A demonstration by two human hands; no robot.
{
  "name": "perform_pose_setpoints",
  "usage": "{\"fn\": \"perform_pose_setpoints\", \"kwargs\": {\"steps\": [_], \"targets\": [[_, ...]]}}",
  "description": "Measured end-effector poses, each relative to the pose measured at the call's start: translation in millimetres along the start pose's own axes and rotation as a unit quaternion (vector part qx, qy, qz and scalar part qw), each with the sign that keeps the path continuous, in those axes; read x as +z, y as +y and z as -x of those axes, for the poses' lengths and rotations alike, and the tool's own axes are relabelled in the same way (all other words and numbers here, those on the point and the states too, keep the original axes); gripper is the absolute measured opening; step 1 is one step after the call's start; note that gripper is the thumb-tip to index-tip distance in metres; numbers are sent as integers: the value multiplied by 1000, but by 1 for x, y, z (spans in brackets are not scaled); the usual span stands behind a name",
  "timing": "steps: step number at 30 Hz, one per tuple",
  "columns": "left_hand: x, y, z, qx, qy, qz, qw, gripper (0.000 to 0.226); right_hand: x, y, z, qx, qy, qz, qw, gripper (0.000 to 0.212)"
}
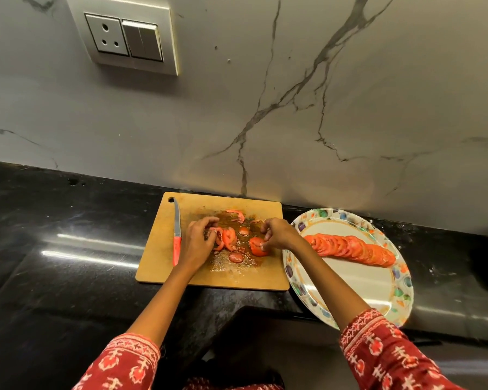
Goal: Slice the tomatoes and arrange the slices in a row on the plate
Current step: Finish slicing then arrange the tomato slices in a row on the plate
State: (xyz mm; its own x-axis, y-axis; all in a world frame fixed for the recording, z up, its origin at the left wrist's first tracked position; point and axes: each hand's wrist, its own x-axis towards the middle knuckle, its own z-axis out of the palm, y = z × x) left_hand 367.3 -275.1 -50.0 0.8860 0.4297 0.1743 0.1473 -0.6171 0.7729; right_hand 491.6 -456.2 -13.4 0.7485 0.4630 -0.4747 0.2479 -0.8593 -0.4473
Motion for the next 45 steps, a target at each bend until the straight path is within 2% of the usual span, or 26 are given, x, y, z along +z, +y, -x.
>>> {"fn": "perform_pose_setpoints", "kwargs": {"steps": [4,7,13,18,25,28,32,38,43,45], "targets": [[-2,1,4,-4,-3,-8,1000,30,-2,-1,2,-15,-23,-4,1000,21],[-3,2,6,0,-6,-12,1000,32,-3,1,5,-32,-21,-24,999,29],[-2,8,7,17,-9,-19,1000,30,-3,1,16,-65,-9,-121,990,24],[13,26,5,35,-31,-13,999,28,-31,25,38,-59,66,-235,968,15],[59,62,0,84,-67,17,994,27,-55,88,72,28,187,-267,945,19],[79,73,0,85,-90,19,992,30,-60,110,80,63,241,-270,930,23],[96,82,2,80,-105,31,991,32,-66,121,85,63,220,-263,937,17],[99,80,3,57,-101,35,993,33,-53,97,62,64,186,-215,956,18],[96,81,5,49,-90,24,994,35,-36,67,39,108,241,-188,946,18],[97,82,5,55,-87,17,995,34,-29,63,34,130,240,-143,951,23]]}}
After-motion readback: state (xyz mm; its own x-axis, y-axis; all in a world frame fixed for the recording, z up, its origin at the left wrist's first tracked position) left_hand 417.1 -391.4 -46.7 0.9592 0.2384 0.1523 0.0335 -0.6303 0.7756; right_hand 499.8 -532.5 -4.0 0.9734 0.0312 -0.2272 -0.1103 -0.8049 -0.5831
